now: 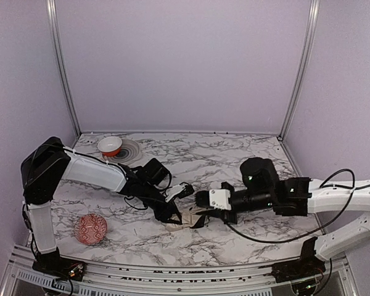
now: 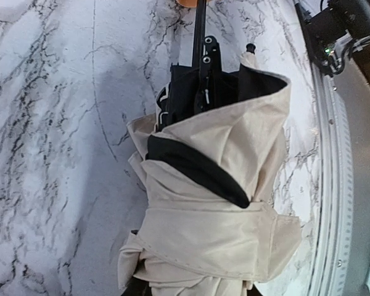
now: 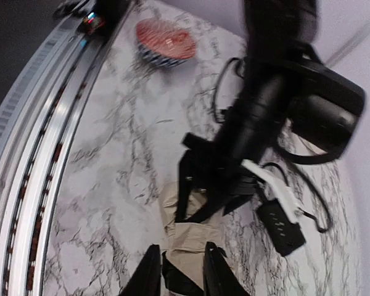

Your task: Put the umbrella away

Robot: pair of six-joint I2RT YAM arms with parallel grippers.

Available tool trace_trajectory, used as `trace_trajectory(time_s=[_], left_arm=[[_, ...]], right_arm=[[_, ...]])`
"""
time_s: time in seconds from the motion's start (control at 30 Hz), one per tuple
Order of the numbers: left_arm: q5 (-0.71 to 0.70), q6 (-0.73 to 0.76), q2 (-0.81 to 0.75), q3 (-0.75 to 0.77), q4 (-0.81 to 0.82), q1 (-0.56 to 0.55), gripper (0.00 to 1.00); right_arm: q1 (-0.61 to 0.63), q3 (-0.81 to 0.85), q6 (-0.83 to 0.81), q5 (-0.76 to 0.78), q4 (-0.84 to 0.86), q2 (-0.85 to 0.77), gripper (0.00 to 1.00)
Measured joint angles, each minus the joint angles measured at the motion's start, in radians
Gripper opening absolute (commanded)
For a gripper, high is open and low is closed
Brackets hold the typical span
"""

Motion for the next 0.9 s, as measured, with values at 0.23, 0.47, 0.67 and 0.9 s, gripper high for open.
trace_trajectory(time_s=[0.23, 0.47, 0.67, 0.9], left_arm=[[-0.37, 0.118, -0.084, 0.009, -0.1, -0.078, 0.86], [-0.497, 0.207, -0.13, 0.003, -0.178, -0.085, 0.99], [-0.565, 0.253, -0.305, -0.06, -0.174, -0.082, 0.99], [-0.632, 0.217, -0.538, -0.211, -0.103, -0.074, 0.99]], right_arm=[[-0.276, 0.009, 0.269, -0.102, 0.077, -0.201, 0.68], [-0.415, 0.12, 0.416, -0.185, -0.002, -0.13, 1.0], [-0.429, 0.26, 0.386, -0.248, -0.064, -0.032, 0.99], [-0.428, 0.516, 0.159, -0.322, -0.173, 0.236, 0.9]])
